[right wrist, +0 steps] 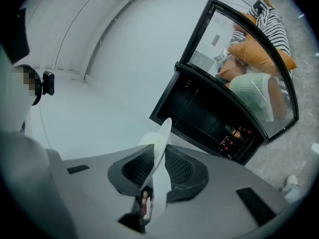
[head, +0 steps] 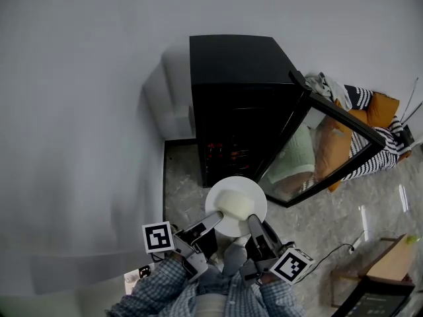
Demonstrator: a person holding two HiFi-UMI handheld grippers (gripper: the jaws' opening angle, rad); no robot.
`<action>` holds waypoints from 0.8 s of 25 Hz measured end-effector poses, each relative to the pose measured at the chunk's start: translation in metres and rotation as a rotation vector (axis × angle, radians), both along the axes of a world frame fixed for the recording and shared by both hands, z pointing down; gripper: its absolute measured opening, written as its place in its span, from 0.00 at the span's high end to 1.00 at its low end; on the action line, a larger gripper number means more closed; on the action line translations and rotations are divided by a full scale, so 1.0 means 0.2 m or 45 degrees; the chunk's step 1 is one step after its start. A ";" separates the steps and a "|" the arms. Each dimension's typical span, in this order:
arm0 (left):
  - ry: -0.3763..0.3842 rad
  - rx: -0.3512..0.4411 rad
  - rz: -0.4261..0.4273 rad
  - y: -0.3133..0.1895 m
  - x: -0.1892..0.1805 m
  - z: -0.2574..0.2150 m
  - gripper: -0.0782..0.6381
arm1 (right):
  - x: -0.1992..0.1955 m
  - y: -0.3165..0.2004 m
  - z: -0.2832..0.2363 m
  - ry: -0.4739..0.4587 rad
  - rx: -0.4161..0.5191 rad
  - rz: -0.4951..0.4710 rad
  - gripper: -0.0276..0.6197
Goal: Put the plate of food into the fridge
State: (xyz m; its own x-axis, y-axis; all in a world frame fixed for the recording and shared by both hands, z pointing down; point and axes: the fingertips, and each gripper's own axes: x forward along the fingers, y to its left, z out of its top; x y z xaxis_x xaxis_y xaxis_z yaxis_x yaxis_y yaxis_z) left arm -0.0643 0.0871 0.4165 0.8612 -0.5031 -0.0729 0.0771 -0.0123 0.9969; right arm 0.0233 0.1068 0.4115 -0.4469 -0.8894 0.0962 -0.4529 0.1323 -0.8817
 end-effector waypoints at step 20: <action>-0.025 0.004 -0.144 -0.48 0.21 0.04 0.83 | 0.22 -0.52 0.05 -0.026 -0.021 -0.115 0.85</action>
State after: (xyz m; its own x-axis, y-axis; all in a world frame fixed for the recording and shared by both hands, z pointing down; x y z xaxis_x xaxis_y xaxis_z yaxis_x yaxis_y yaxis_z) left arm -0.0222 -0.0083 0.4244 0.8000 -0.5971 -0.0585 0.0557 -0.0233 0.9982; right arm 0.0673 0.0028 0.4210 -0.5269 -0.8439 0.1009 -0.4219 0.1567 -0.8930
